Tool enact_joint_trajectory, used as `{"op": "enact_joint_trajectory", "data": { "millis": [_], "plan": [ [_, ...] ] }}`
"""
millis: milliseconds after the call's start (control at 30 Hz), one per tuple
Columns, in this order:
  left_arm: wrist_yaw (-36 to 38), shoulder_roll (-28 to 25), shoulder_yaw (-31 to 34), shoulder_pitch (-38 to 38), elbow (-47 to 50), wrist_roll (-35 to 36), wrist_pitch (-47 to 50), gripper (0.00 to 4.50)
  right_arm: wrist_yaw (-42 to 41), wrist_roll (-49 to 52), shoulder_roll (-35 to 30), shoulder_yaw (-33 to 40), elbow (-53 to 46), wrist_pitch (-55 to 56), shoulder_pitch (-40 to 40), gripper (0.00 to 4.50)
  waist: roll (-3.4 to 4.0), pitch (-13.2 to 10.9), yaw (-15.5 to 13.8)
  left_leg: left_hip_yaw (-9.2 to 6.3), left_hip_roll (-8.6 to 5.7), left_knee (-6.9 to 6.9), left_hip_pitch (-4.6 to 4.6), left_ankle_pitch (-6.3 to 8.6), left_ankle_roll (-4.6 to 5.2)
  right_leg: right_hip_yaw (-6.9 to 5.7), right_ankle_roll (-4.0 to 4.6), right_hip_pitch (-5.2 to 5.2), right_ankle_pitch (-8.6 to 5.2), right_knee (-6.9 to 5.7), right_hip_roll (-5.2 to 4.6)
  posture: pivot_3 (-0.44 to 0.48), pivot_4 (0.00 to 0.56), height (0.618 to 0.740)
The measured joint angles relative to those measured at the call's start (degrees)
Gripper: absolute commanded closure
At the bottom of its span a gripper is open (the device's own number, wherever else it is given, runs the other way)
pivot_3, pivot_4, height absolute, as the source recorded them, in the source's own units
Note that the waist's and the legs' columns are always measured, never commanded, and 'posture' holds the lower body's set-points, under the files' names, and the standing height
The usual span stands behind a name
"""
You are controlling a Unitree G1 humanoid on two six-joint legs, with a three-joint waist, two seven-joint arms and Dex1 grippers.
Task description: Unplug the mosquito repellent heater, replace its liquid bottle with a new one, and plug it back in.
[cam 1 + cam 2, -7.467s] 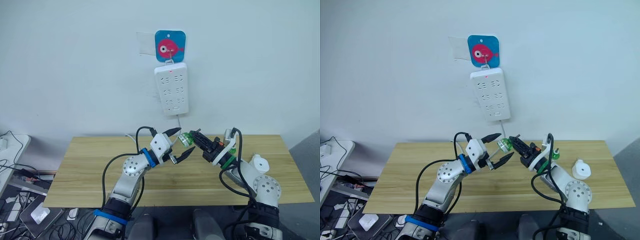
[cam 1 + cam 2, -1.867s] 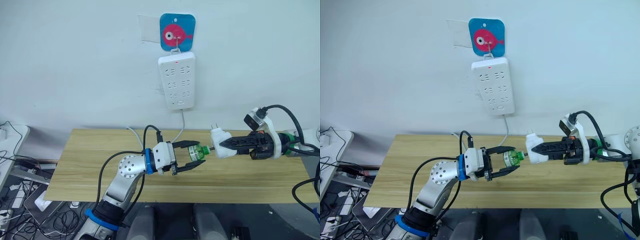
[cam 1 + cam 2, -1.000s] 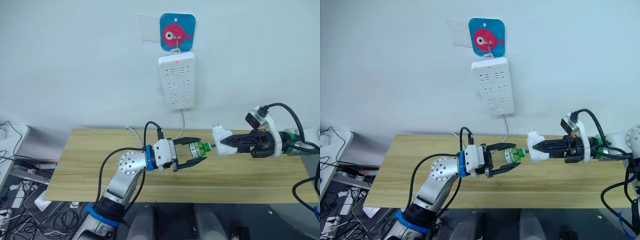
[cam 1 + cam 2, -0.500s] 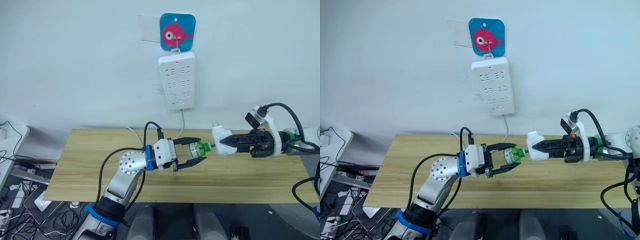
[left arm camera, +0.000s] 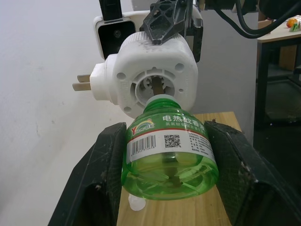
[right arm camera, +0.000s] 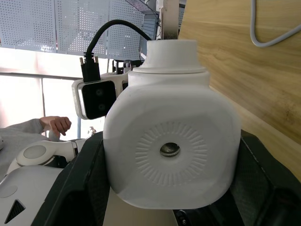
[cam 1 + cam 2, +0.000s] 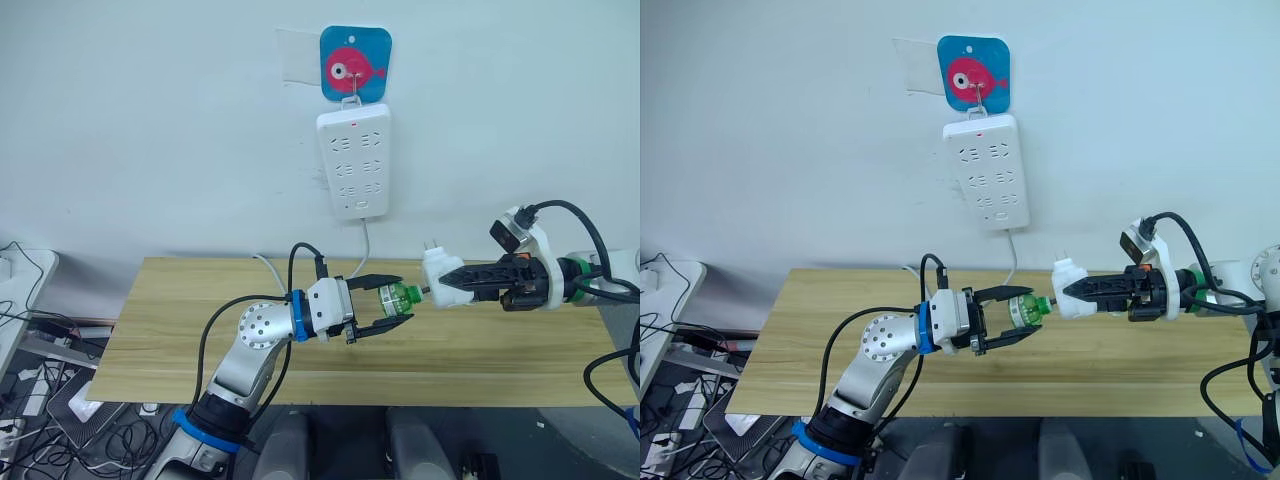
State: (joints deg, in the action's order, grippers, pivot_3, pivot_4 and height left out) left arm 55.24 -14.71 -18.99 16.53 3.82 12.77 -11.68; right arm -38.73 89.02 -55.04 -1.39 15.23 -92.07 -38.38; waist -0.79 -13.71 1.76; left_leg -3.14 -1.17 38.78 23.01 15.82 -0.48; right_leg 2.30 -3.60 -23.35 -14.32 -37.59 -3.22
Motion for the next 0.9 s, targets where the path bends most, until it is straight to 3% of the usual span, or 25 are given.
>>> {"op": "enact_joint_trajectory", "data": {
  "millis": [900],
  "plan": [
    [0.33, 0.4, 0.17, 1.56, -0.35, -0.2, -0.09, 2.24, -5.46, -4.5, -1.51, 0.25, -1.74, 0.26, 1.25, 1.53, 0.0, 0.0, -0.03, 0.0, 0.0, 0.0, 0.0, 0.0, 0.0, -0.01, 0.0, -0.01, 0.0, 0.01, 0.0, -0.055, 0.219, 0.74]
  ]
}}
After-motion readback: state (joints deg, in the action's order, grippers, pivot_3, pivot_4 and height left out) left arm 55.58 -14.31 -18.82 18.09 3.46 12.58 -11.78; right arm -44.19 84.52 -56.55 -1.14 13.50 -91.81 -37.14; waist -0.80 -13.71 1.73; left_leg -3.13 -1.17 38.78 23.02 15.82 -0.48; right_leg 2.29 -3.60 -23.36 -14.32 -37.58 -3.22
